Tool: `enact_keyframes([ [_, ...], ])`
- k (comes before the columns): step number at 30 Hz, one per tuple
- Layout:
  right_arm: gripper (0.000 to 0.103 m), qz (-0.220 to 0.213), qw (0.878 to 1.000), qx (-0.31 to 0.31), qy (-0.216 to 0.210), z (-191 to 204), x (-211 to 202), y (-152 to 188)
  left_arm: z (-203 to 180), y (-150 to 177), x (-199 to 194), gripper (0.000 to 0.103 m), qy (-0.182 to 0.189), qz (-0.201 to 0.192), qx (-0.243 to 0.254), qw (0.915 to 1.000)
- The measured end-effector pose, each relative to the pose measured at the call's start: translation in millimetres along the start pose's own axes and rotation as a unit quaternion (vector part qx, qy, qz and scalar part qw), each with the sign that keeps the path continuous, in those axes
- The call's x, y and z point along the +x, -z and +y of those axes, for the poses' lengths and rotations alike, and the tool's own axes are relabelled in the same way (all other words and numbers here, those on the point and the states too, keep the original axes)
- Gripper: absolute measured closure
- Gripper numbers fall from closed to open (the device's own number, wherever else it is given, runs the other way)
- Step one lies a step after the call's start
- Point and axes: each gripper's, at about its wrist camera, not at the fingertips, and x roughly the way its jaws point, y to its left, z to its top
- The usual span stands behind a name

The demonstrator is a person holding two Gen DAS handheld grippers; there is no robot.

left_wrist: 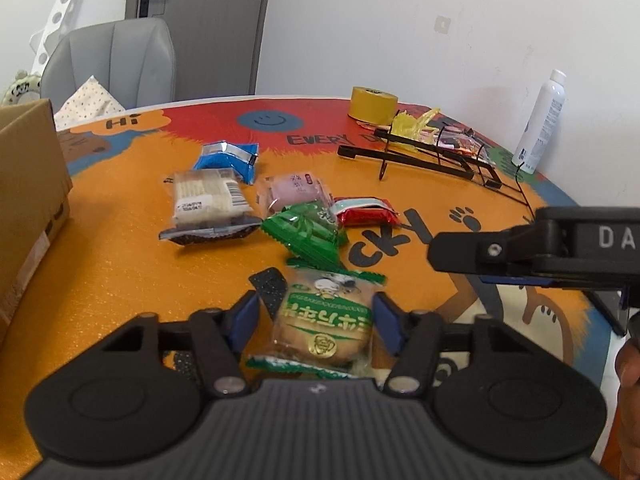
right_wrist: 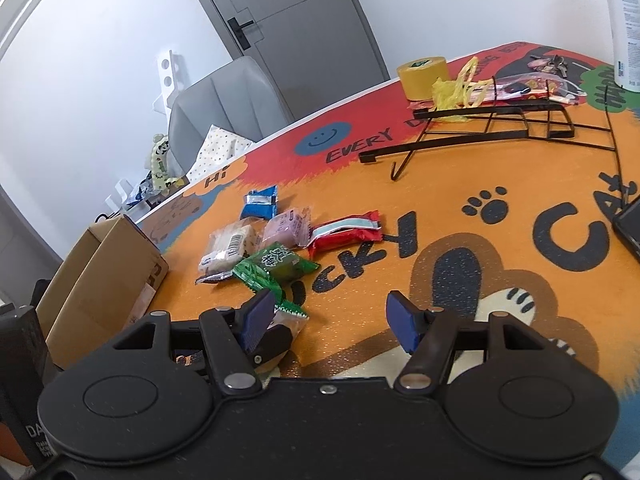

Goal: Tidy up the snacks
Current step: 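Grasp the green-printed biscuit pack with the left tool while the right grasps the green candy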

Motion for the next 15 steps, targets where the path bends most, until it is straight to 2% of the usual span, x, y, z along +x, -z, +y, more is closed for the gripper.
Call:
enact_keyframes([
  [1, 0.040, 0.002, 1.000, -0.001, -0.001, 1.0, 1.8, 0.2, 0.5, -0.2, -0.5, 0.055, -0.002, 0.001, 0.002, 1.0000],
  [4, 0.040, 0.006, 1.000, -0.001, -0.003, 4.8, 8.7, 0.9, 6.0, -0.8, -3.8, 0.055, 0.005, 0.007, 0.000, 1.0000],
  [15, 0.040, 0.013, 1.000, -0.003, -0.019, 20.6, 31.9, -3.9, 40.6, 0.5, -24.1, 0.055, -0.022, 0.004, -0.028, 0.9994],
])
